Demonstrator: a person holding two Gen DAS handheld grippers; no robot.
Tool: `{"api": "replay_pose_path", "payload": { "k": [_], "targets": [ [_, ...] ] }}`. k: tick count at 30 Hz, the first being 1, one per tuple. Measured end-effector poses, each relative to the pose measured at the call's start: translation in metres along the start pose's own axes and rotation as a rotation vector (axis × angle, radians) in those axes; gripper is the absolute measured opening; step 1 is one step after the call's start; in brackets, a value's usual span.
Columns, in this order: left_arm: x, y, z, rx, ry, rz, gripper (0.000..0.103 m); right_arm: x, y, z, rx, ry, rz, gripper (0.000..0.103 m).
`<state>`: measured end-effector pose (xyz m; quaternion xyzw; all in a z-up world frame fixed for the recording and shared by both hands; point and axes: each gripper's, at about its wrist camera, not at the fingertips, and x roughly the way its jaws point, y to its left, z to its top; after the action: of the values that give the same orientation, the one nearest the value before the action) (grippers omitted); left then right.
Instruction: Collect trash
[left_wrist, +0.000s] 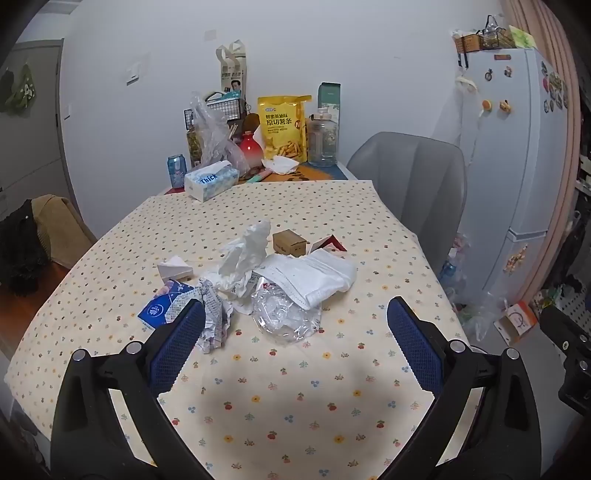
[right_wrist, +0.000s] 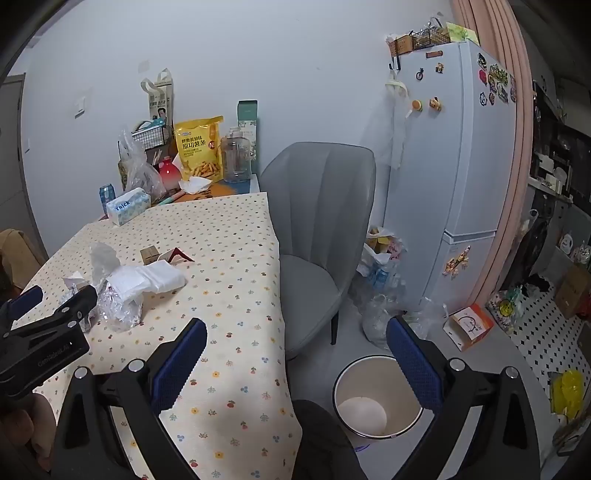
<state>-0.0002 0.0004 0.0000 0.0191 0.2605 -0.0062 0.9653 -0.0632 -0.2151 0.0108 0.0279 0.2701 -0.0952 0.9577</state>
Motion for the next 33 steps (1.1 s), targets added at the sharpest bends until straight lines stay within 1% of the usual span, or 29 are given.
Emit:
{"api": "replay_pose_path", "payload": {
  "k": [7,8,12,27,32,33],
  "targets": [
    [0.001,-0.007,0.001,0.009,0.008,0.0,0.098,0.001,-0.002,-0.001,-0.006,-0.002,0.006,0.095],
    [0.001,-0.006,0.001,0.008,0.009,-0.002,0.098,0.011,-0.005,-0.002,0.008,0.008,0.0,0.095],
    [0.002,-0.007,0.003,0.009,0.012,-0.003,0.098,0.008,-0.001,-0.004,0.007,0.013,-0.002,0.095],
    [0.0,-0.012,0.001,0.011,0.001,-0.007,0.098,0.01,-0.01,-0.005,0.015,0.014,-0.001,0.095],
    [0.002,-0.011,0.0,0.005,0.005,-0.009,0.098,0.007,-0.008,-0.003,0.012,0.009,-0.003,0.095],
    [0.001,-0.005,-0.001,-0.001,0.003,-0.01,0.098,0.007,-0.008,-0.003,0.009,0.008,-0.003,0.095]
  ]
}}
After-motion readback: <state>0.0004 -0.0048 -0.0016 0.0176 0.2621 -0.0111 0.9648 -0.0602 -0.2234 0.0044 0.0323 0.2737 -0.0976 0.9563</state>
